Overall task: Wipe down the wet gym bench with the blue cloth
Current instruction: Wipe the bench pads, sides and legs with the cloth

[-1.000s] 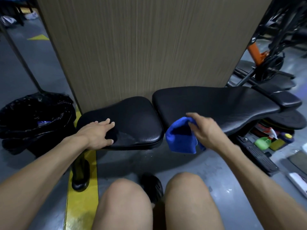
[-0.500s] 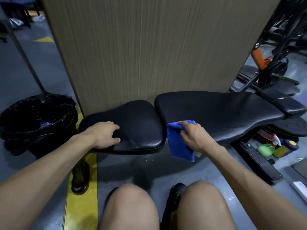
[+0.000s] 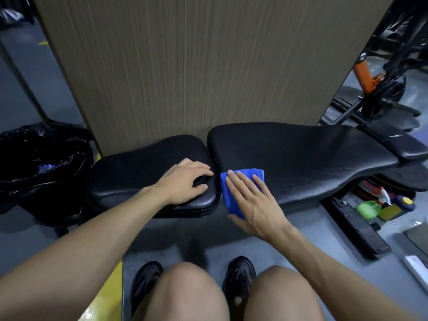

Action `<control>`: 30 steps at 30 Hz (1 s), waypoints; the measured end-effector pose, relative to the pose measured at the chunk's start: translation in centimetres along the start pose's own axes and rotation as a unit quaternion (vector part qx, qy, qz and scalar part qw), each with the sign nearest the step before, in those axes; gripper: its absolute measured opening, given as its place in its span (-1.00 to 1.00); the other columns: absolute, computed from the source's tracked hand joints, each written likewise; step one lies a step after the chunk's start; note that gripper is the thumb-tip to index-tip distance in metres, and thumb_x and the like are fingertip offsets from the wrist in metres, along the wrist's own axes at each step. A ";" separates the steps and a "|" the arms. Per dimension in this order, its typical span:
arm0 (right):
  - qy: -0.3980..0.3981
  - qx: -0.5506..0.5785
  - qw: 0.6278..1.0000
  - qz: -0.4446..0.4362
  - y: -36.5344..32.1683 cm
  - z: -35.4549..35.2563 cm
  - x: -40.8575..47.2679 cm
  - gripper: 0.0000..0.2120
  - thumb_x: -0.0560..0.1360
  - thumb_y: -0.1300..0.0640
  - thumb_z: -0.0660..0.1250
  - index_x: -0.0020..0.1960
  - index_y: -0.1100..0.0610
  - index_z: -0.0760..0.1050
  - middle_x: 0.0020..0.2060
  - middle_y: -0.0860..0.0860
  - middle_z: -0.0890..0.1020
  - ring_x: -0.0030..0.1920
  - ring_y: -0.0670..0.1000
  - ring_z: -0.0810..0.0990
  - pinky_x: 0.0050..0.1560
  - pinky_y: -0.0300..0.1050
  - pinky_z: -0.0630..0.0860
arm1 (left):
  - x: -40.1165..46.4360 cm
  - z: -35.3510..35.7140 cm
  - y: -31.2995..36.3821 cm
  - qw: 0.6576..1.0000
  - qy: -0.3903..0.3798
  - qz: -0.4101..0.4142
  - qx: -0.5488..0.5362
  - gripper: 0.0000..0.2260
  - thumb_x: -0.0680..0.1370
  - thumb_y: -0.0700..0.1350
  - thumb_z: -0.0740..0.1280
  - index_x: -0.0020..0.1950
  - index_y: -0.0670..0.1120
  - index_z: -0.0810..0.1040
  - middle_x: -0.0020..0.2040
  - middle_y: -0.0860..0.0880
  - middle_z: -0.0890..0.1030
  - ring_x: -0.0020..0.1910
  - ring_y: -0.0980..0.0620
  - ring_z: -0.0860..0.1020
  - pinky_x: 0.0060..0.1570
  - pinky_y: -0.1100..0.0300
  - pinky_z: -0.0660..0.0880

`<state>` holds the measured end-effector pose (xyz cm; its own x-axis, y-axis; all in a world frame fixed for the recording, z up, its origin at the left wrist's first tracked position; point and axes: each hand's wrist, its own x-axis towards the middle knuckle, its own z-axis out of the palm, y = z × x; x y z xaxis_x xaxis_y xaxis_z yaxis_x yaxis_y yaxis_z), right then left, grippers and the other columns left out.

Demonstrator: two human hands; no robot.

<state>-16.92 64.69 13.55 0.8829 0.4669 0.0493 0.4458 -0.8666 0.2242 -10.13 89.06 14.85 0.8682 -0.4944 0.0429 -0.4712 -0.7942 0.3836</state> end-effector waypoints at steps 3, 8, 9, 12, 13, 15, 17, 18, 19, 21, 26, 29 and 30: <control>0.048 -0.012 0.999 0.023 -0.5 2.0 -1.2 -0.10 0.42 -0.11 0.40 0.61 0.18 0.10 0.60 0.09 0.14 0.59 0.10 0.14 0.52 0.20 0.19 | -0.5 1.0 -0.5 0.998 0.039 -0.001 -0.041 -0.64 0.55 0.09 0.31 0.36 0.18 0.52 0.42 0.22 0.46 0.30 0.09 0.38 0.34 0.01 0.39; 0.086 -0.031 0.992 0.082 -3.2 3.1 2.7 -0.27 0.53 0.13 0.22 0.61 0.26 0.01 0.60 0.21 0.09 0.58 0.20 0.13 0.52 0.23 0.16 | -0.5 2.1 -0.4 0.995 0.076 -0.015 -0.069 -0.65 0.57 0.04 0.33 0.36 0.20 0.52 0.42 0.26 0.45 0.24 0.12 0.40 0.34 0.12 0.37; 0.074 -0.037 0.992 0.093 -3.8 2.8 3.9 -0.29 0.54 0.15 0.17 0.61 0.29 -0.03 0.59 0.24 0.06 0.58 0.23 0.11 0.53 0.22 0.13 | -0.5 2.1 -0.4 0.994 0.076 -0.016 -0.073 -0.65 0.57 0.03 0.34 0.36 0.20 0.52 0.42 0.26 0.45 0.23 0.12 0.41 0.35 0.14 0.36; 0.043 -0.058 0.992 0.102 -4.3 2.2 5.6 -0.29 0.55 0.14 0.09 0.60 0.32 -0.12 0.59 0.28 -0.01 0.59 0.26 0.04 0.55 0.21 0.08 | -0.4 2.0 -0.7 0.993 0.074 -0.021 -0.085 -0.66 0.56 0.02 0.36 0.34 0.21 0.54 0.41 0.27 0.46 0.22 0.13 0.41 0.35 0.18 0.35; 0.050 -0.056 0.992 0.098 -4.1 2.2 5.6 -0.28 0.54 0.15 0.10 0.60 0.32 -0.10 0.59 0.28 0.00 0.59 0.25 0.05 0.55 0.21 0.09 | -0.5 1.9 -0.7 0.993 0.072 -0.028 -0.094 -0.66 0.55 0.02 0.37 0.33 0.21 0.54 0.40 0.29 0.46 0.22 0.15 0.40 0.35 0.18 0.35; 0.081 -0.034 0.992 0.093 -3.5 2.6 4.9 -0.26 0.51 0.18 0.17 0.60 0.29 -0.03 0.60 0.24 0.05 0.59 0.21 0.10 0.54 0.19 0.13 | -0.5 1.8 -0.5 0.992 0.069 -0.034 -0.104 -0.66 0.55 0.00 0.37 0.32 0.21 0.54 0.39 0.29 0.46 0.21 0.16 0.40 0.36 0.19 0.34; 0.100 -0.003 0.992 0.082 -2.9 3.0 2.9 -0.22 0.49 0.17 0.27 0.61 0.25 0.00 0.60 0.19 0.07 0.59 0.16 0.11 0.54 0.17 0.15 | -0.5 1.9 -0.4 0.992 0.065 -0.033 -0.105 -0.67 0.56 -0.02 0.37 0.32 0.20 0.55 0.39 0.28 0.47 0.21 0.16 0.40 0.36 0.19 0.34; 0.106 -0.002 0.992 0.067 -2.5 3.2 1.4 -0.20 0.49 0.16 0.31 0.61 0.23 0.01 0.61 0.17 0.08 0.60 0.14 0.10 0.54 0.17 0.15 | -0.6 1.9 -0.5 0.991 0.067 -0.032 -0.107 -0.67 0.56 -0.03 0.37 0.32 0.20 0.55 0.39 0.28 0.47 0.21 0.15 0.40 0.36 0.19 0.34; 0.111 -0.007 0.992 0.055 -1.9 3.4 -0.3 -0.17 0.47 0.15 0.34 0.62 0.22 0.02 0.61 0.15 0.09 0.60 0.13 0.09 0.54 0.16 0.16 | -0.6 2.0 -0.6 0.991 0.069 -0.033 -0.111 -0.67 0.56 -0.03 0.37 0.31 0.19 0.56 0.39 0.28 0.47 0.21 0.15 0.41 0.35 0.19 0.34; 0.100 -0.010 0.994 0.049 -0.7 3.3 -2.9 -0.13 0.43 0.14 0.40 0.62 0.20 0.04 0.60 0.13 0.11 0.60 0.11 0.10 0.53 0.16 0.18 | -0.5 2.0 -0.6 0.989 0.070 -0.039 -0.123 -0.68 0.56 -0.04 0.37 0.30 0.19 0.56 0.38 0.28 0.48 0.21 0.16 0.40 0.34 0.21 0.34; 0.125 -0.038 0.990 0.051 -1.7 3.5 1.9 -0.21 0.48 0.08 0.33 0.59 0.27 0.08 0.58 0.22 0.16 0.57 0.18 0.17 0.52 0.18 0.19 | -0.5 2.0 -0.5 0.989 0.067 -0.041 -0.128 -0.66 0.55 -0.05 0.38 0.31 0.20 0.56 0.38 0.29 0.48 0.22 0.17 0.40 0.36 0.22 0.32; 0.121 -0.048 0.990 0.053 -3.1 3.3 4.9 -0.22 0.46 0.18 0.31 0.59 0.31 0.06 0.57 0.26 0.14 0.57 0.24 0.15 0.54 0.18 0.13 | -0.5 1.8 -0.2 0.991 0.055 -0.041 -0.116 -0.64 0.56 -0.06 0.36 0.34 0.19 0.53 0.40 0.27 0.46 0.26 0.16 0.38 0.39 0.25 0.28; 0.126 -0.042 0.989 0.059 -3.1 3.4 4.7 -0.21 0.46 0.19 0.31 0.59 0.30 0.04 0.58 0.25 0.12 0.58 0.22 0.13 0.55 0.18 0.12 | -0.6 1.7 -0.1 0.991 0.051 -0.043 -0.112 -0.64 0.57 -0.06 0.36 0.35 0.19 0.53 0.41 0.27 0.45 0.27 0.17 0.38 0.39 0.26 0.27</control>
<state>-13.62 69.02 9.74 0.8588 0.4017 0.3181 0.3191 -0.9050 0.2814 -10.86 88.89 13.25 0.9203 -0.3810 0.0887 -0.3577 -0.7280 0.5849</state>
